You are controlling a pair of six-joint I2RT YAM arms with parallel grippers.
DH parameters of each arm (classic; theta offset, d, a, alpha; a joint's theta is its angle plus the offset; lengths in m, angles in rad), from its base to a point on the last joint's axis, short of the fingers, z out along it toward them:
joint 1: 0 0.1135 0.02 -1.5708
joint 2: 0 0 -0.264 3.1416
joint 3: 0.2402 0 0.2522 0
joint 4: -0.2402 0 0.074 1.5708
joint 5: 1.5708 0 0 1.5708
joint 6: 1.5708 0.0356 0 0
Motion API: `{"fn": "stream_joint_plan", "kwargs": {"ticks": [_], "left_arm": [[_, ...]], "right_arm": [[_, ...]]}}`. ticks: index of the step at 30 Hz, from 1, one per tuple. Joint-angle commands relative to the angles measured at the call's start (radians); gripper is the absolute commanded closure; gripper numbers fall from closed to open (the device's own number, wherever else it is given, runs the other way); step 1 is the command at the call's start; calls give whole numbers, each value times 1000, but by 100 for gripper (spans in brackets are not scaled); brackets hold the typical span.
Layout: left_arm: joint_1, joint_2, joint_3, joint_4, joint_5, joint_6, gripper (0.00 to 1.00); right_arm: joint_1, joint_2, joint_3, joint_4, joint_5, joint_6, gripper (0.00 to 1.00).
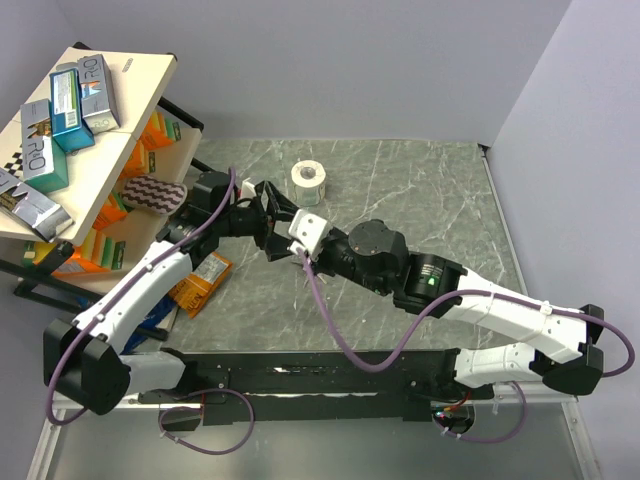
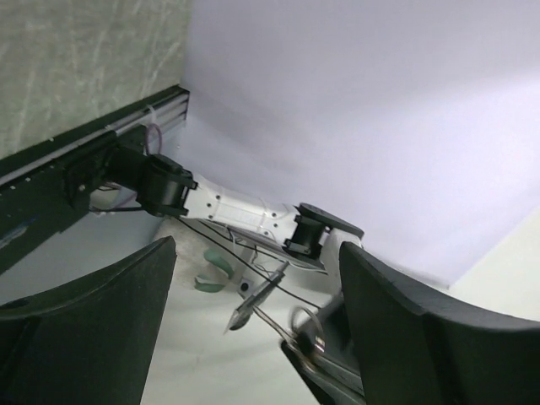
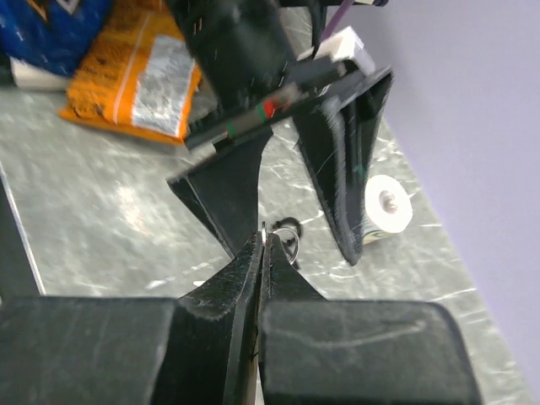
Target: Unlock with the key
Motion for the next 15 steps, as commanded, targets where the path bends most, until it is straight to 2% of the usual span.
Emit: {"fn": "stream_joint_plan", "kwargs": {"ticks": [1, 5, 7, 9, 10, 15], "left_arm": [[2, -60, -6, 36, 30, -140, 21], [2, -79, -21, 32, 47, -182, 35], [2, -80, -20, 10, 53, -174, 37], [2, -76, -21, -4, 61, -168, 50], [2, -78, -24, -8, 62, -168, 60], [2, -80, -23, -31, 62, -160, 77]], "right_arm": [[32, -15, -36, 76, 41, -138, 100], [54, -20, -62, 92, 53, -217, 100], [60, -22, -69, 97, 49, -234, 100], [63, -25, -74, 100, 44, -256, 100], [70, -26, -79, 99, 44, -264, 100], [89, -37, -95, 82, 45, -311, 100]]}}
